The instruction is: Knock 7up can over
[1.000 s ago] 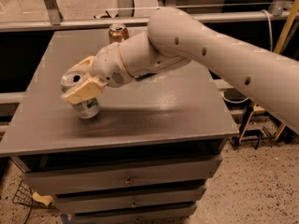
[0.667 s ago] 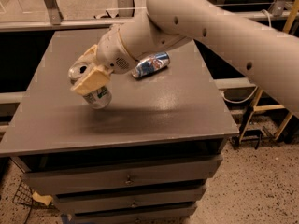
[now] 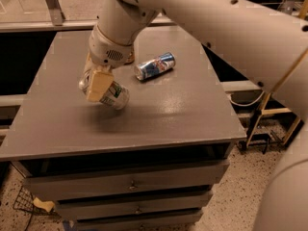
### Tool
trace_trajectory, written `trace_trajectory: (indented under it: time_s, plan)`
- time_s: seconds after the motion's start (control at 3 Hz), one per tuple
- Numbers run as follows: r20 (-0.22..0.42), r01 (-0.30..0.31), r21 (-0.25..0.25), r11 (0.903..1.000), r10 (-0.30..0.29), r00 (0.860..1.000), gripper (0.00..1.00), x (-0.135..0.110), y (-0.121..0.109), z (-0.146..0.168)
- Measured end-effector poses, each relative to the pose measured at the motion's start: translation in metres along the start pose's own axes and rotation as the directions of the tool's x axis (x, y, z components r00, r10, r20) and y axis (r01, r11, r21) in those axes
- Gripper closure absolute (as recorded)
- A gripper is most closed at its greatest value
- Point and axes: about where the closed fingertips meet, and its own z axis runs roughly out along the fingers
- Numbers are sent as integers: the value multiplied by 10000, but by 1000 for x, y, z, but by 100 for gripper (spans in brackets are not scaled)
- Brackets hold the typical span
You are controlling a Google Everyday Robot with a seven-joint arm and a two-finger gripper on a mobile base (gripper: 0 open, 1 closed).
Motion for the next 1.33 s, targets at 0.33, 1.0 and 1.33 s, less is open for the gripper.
trace_trajectory:
  time_s: [0.33,1.0,1.33]
  plan:
    - [-1530,205,-1404,9899,-421,9873,100,0,18,28]
    - [-1999,18,-2612,9653,-559,9782,100,-11,41,61]
    - [-1964,50,-2563,9666,-571,9789,74,-13,40,62]
